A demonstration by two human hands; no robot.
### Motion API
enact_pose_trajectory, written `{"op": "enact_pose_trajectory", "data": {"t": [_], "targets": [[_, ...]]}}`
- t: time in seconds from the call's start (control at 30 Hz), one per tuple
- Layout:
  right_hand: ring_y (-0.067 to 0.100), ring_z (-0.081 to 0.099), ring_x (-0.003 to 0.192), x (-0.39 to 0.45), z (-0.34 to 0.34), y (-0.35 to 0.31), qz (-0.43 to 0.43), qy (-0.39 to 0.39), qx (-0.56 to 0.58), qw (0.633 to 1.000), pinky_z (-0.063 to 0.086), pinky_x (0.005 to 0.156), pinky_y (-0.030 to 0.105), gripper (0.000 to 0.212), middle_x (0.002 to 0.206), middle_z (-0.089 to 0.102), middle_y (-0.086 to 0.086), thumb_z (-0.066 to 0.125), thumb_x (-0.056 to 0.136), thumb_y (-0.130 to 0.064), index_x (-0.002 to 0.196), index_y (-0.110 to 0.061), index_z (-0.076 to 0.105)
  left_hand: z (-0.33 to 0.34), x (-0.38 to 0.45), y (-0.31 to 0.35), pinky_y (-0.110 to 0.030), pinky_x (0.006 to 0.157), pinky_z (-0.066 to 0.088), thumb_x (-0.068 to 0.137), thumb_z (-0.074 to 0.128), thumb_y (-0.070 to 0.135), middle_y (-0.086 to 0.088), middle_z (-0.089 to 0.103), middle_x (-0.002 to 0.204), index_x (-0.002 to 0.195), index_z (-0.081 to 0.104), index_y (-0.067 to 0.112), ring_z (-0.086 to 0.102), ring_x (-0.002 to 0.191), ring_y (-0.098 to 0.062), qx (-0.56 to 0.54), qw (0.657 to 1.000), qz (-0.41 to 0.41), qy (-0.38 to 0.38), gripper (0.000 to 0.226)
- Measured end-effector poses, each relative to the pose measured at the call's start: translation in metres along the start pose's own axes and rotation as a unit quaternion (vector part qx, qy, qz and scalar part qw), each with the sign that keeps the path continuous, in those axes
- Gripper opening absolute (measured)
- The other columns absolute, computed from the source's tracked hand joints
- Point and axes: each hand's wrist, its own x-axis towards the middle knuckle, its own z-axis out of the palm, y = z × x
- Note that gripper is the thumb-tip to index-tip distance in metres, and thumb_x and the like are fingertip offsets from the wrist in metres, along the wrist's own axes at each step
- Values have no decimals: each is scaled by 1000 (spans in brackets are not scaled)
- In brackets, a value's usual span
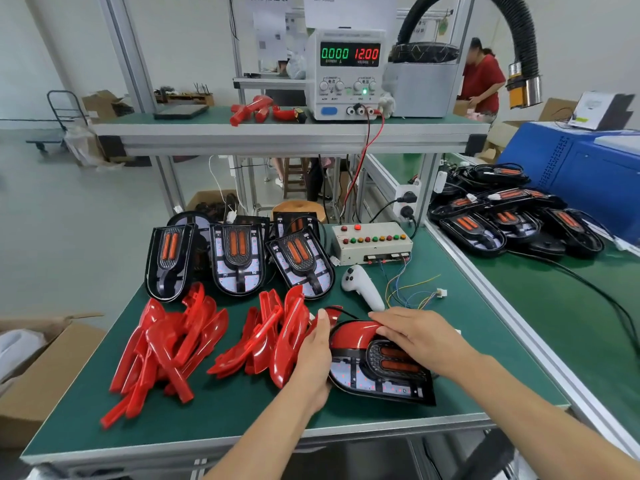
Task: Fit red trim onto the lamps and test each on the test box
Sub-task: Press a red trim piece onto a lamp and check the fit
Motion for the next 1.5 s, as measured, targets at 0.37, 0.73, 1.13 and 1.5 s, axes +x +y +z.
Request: {"op": "enact_pose_trajectory", "data": {"t": [0.37, 0.73, 1.13, 1.5], "targets": [[10, 56, 135, -4, 6, -1, -14, 11, -18, 1000, 48, 110, 36, 40, 147, 57, -9, 56, 105, -31, 144, -20, 59, 0, -5, 3, -49, 102, 54, 99, 42, 61, -10, 78, 108, 122, 69, 12, 75, 102, -26, -2, 1000, -13, -3, 61], [22, 77, 88, -7, 5, -3, -86, 90, -144, 982, 64, 63, 36, 31, 116, 77, -2, 76, 91, -24, 120, -13, 75, -4, -5, -2, -45, 98, 56, 86, 74, 47, -17, 75, 114, 120, 67, 2, 72, 108, -34, 9, 996, 50, -68, 57], [10, 67, 108, -40, 1, 20, 324, 175, 211, 906, 47, 91, 24, 21, 110, 76, -13, 57, 103, -36, 114, -34, 75, -6, -6, 0, -34, 77, 60, 91, 73, 23, -17, 77, 107, 95, 81, 13, 76, 94, -29, -32, 998, 30, -52, 13], [8, 74, 95, -36, 17, -5, 298, 109, 425, 848, 52, 76, 11, 17, 102, 79, -9, 61, 100, -37, 105, -31, 76, -7, -6, 2, -42, 88, 58, 77, 76, 23, -18, 75, 113, 115, 74, 8, 74, 101, -32, -69, 995, 28, -58, 41]]}}
